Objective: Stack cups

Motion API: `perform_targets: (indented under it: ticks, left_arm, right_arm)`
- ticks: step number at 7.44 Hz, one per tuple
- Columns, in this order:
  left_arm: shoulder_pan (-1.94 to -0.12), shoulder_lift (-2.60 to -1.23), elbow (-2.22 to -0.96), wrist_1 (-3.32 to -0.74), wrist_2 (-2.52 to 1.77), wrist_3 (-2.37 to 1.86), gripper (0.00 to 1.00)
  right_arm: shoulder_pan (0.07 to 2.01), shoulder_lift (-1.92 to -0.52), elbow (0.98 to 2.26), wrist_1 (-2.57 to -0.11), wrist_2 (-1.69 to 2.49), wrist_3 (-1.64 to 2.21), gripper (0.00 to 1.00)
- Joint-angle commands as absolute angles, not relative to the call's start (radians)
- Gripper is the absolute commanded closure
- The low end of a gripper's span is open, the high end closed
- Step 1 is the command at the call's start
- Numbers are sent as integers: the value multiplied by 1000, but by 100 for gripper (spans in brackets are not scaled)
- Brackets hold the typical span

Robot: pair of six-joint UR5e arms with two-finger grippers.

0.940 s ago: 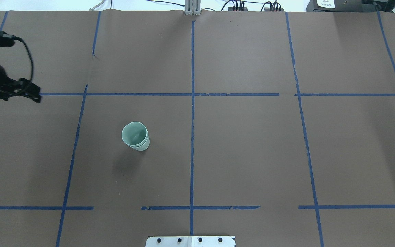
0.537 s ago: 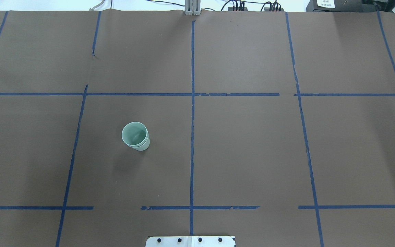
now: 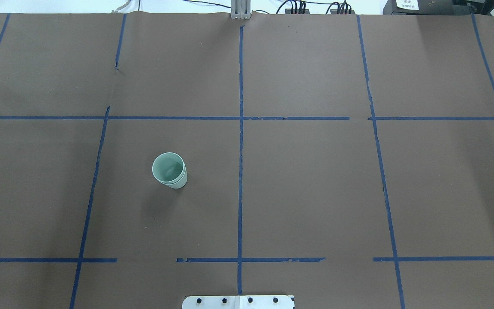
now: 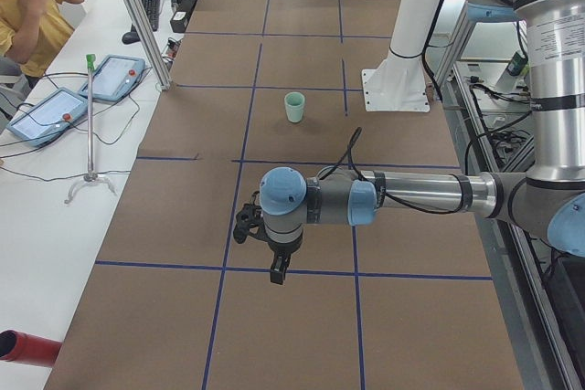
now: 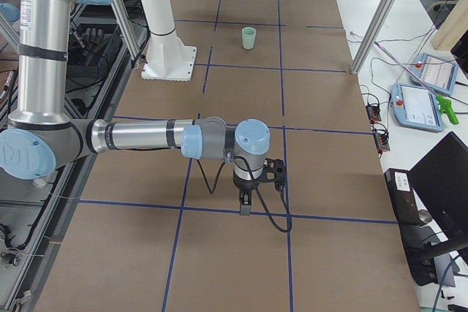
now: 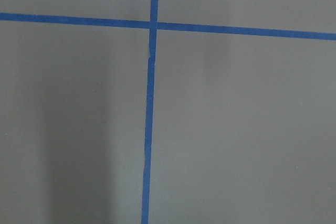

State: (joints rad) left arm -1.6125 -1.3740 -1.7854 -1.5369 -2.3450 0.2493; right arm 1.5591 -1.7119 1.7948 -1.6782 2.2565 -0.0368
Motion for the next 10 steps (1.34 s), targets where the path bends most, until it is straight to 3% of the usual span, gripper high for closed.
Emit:
perform_targets:
  ticks: [1,10]
  left_arm:
    - [-1617,-1371,-1772,-1539,-2341,259,0]
    - [-1618,-1358,-1787,-1540,-2341,265,0]
  right_arm:
    - [1559,-1712,1795,-1678,2256,-37,0]
    - [1560,-1712,1795,-1678,2256,-37,0]
